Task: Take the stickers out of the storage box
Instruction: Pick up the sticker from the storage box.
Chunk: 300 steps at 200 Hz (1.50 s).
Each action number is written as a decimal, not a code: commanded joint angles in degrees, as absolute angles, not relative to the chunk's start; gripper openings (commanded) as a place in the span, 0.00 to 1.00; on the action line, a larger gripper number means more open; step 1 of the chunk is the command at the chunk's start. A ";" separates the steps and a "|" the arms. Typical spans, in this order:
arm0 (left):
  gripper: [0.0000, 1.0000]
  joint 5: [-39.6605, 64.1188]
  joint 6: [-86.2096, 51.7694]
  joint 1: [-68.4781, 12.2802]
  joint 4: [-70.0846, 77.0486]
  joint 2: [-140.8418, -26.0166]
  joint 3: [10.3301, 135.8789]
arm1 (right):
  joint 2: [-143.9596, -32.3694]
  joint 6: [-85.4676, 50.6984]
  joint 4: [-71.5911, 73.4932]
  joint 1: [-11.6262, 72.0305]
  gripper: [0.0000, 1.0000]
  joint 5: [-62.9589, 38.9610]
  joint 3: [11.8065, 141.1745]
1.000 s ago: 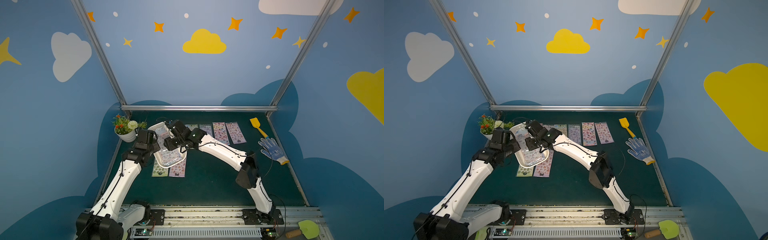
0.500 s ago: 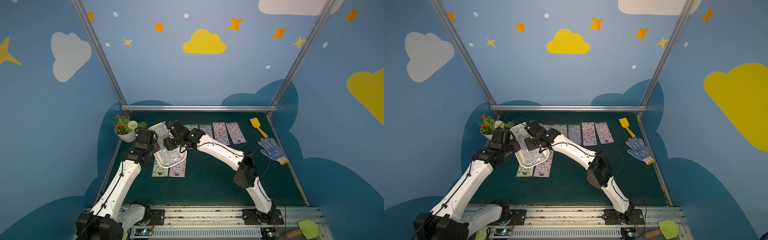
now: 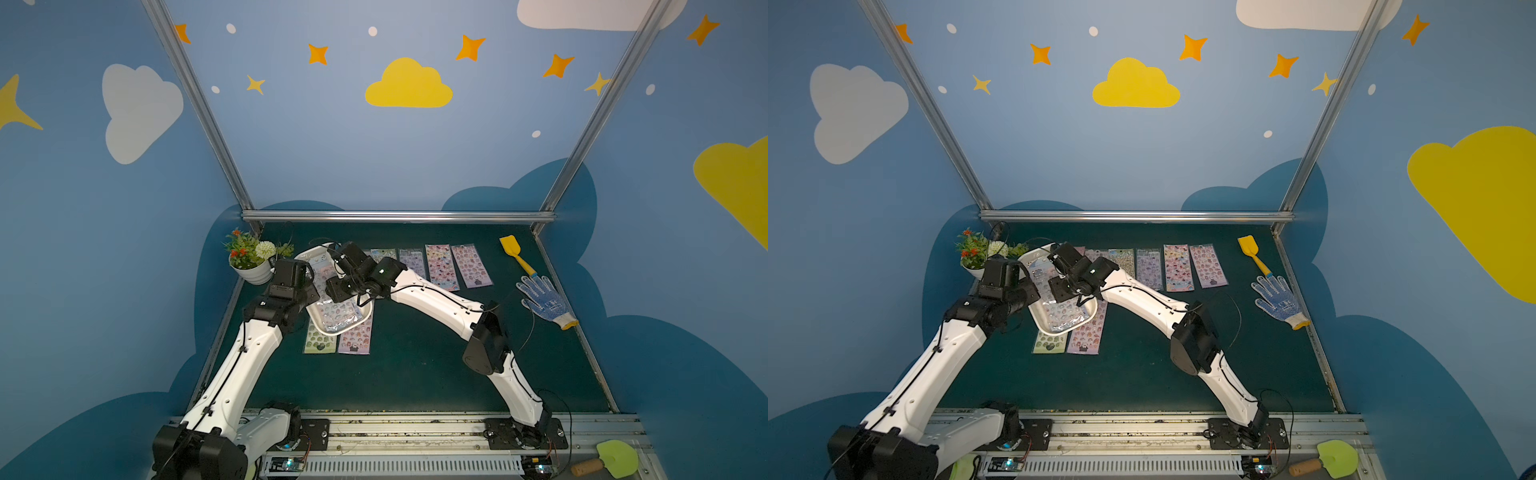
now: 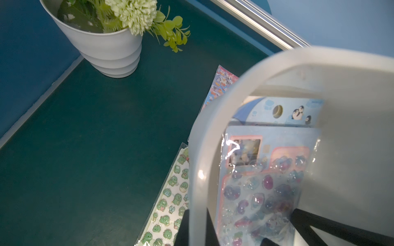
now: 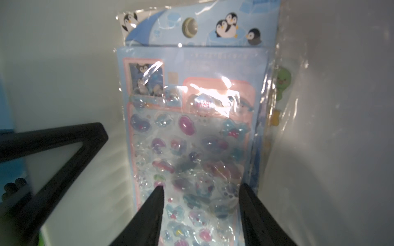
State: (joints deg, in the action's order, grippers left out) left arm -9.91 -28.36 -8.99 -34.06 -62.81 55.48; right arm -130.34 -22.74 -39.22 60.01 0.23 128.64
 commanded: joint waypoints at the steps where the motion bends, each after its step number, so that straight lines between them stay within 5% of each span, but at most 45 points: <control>1: 0.04 -9.29 -28.93 -8.79 -32.71 -62.64 56.49 | -127.68 -23.47 -37.17 59.51 0.51 -2.89 125.76; 150: 0.04 -9.26 -29.08 -8.76 -32.75 -62.95 56.51 | -129.14 -20.92 -42.46 60.69 0.61 5.71 127.10; 300: 0.04 -8.79 -29.20 -8.61 -32.34 -62.34 56.34 | -132.80 -22.88 -41.30 60.47 0.70 -3.76 130.48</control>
State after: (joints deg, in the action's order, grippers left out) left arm -9.54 -28.36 -8.73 -34.50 -63.29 55.48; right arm -131.02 -22.06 -41.34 60.69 -0.99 129.25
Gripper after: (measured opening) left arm 0.071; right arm 0.707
